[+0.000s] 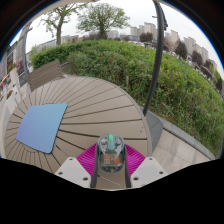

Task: Arrange mouse

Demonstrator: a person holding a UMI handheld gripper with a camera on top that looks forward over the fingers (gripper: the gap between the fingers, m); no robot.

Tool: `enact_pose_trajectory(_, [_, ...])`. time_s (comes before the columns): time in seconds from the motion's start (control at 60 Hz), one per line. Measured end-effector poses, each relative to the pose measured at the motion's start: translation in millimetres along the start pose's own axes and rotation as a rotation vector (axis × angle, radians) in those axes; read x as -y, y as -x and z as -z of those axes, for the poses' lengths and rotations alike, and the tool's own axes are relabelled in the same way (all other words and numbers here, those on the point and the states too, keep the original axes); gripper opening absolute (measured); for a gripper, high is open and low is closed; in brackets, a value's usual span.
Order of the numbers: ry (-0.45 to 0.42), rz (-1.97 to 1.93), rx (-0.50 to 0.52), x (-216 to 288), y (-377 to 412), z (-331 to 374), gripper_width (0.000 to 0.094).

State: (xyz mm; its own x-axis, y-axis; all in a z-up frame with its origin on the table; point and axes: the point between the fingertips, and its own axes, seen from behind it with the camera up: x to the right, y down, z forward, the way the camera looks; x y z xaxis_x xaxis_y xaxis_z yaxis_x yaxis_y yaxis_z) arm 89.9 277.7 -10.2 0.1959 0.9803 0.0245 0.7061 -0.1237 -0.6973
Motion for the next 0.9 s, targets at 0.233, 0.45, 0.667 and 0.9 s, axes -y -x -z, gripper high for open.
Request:
enact_pose_trajectory(0.233, [-0.086, -0.028, 0.098, 108, 71, 67, 0.0387])
enact_pose_trajectory(0.45, [-0.123, -0.039, 0.265, 162, 233, 66, 0.0387])
enact_pose_trajectory(0.667, [0.007, 0.004, 0.162, 80, 308, -26, 0.0390])
enact_pose_trajectory(0.9, [0.012, 0.029, 0.005, 69, 308, -35, 0.0698])
